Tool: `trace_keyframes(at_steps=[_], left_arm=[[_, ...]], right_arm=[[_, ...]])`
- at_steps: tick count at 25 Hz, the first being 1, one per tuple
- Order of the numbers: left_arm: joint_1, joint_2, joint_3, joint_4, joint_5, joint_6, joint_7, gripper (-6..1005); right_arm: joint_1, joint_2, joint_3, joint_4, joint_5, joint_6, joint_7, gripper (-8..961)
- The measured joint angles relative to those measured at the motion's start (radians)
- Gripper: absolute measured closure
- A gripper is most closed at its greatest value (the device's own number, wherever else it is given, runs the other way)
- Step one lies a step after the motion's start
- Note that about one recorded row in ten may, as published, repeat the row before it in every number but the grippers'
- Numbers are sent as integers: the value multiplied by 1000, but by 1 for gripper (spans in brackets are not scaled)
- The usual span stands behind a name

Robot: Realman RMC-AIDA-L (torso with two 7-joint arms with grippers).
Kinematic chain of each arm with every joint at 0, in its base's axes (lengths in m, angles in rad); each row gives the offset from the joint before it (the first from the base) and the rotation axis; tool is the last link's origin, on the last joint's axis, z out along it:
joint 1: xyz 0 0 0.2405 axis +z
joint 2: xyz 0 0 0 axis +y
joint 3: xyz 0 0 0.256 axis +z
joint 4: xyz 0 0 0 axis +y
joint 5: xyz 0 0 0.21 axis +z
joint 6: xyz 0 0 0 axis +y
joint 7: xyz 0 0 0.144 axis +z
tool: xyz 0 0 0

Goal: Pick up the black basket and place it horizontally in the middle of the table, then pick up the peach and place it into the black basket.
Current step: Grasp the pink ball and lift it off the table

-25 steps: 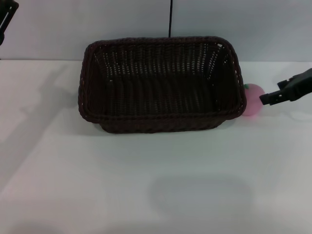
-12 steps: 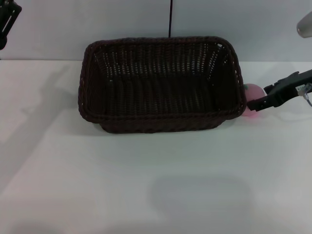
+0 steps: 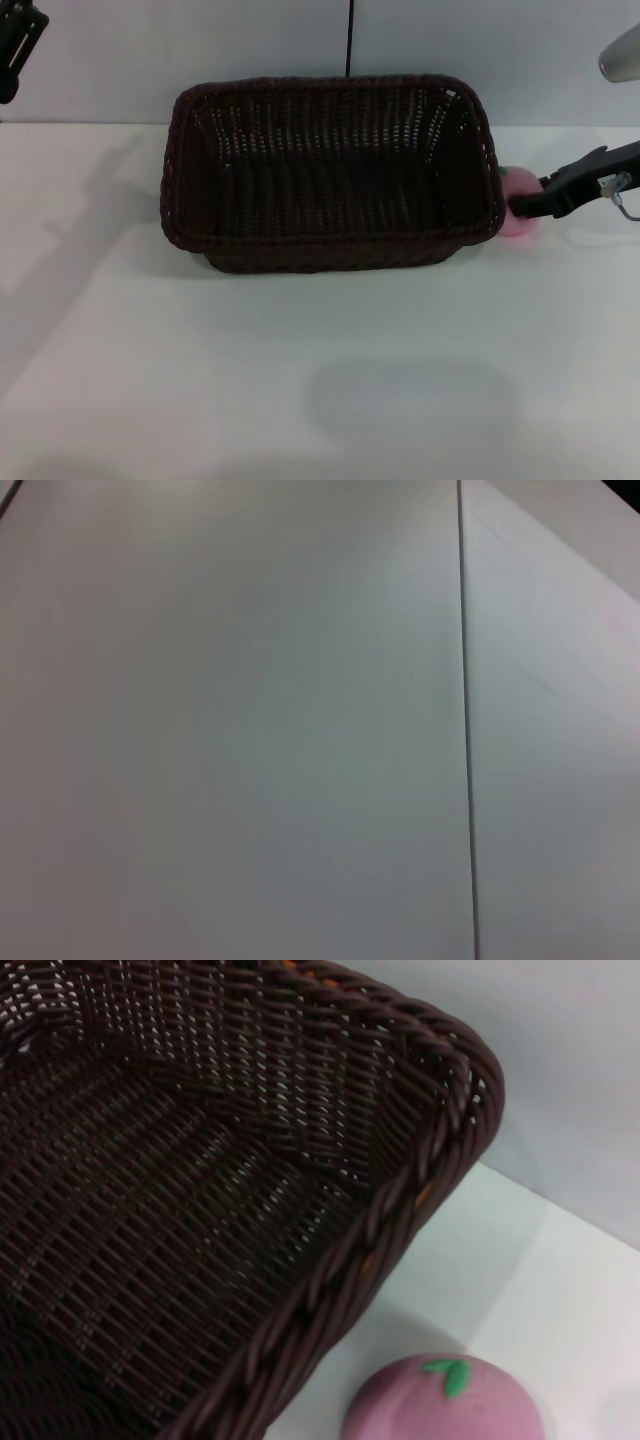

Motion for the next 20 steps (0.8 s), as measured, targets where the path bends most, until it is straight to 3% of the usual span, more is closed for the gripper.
trace_keyframes(at_steps=[2,10,20], left_arm=[[-5,0,-1,-7,0,2,-1,190],[-6,1,-4,-8,0,2,-1,189],[-7,2,-15,-8,0,3,-3,190]], right_arm=[[3,5,-1,3,2,1,0,633],[-9,6,9,2,30,-17,1,682],[-106,2,27,-86,162,-66,4,758]])
